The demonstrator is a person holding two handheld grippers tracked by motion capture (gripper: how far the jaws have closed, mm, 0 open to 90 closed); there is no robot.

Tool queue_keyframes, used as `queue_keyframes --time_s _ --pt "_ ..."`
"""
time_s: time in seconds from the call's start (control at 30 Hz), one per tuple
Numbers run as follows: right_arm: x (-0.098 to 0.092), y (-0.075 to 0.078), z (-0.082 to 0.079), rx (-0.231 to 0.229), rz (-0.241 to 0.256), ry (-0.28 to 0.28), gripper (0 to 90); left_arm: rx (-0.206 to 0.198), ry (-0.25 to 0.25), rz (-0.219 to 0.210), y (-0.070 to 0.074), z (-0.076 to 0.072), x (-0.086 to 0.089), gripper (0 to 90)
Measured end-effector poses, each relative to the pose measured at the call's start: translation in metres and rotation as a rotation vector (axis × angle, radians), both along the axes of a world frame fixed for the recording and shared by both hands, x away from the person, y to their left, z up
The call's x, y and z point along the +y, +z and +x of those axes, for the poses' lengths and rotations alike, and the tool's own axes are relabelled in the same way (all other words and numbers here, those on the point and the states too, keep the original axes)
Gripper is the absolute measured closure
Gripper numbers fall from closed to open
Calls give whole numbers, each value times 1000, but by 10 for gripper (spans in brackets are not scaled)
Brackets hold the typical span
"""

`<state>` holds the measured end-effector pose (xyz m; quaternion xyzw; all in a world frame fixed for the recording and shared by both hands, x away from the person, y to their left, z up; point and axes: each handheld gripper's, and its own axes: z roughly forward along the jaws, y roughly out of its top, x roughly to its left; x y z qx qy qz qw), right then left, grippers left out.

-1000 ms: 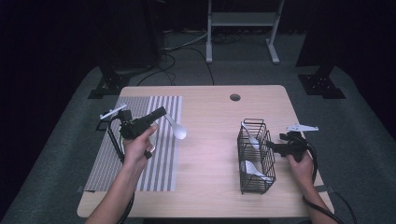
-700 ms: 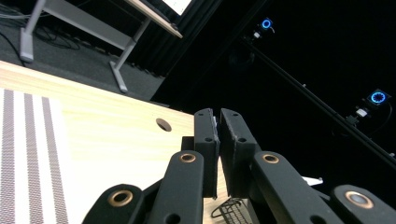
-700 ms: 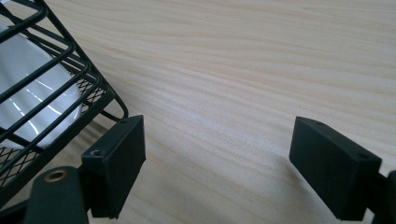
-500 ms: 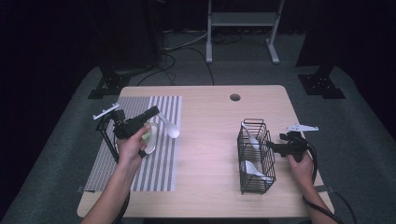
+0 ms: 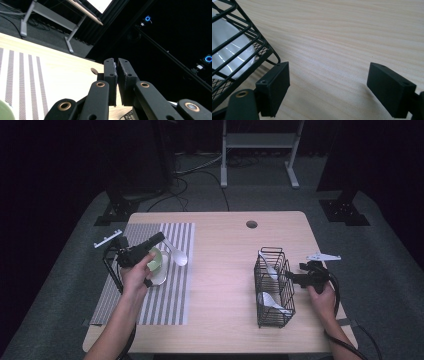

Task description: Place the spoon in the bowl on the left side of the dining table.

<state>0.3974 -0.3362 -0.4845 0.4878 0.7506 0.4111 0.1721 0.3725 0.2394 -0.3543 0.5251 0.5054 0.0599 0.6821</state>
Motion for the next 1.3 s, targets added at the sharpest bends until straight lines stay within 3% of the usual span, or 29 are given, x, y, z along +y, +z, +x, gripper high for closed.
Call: queue_keyframes --time_s 0.8,1.3 --pt "0 0 0 2 -4 -2 173 9 54 -10 -3 4 22 856" --pt "0 0 0 2 -4 -2 173 9 115 -22 -1 7 39 857"
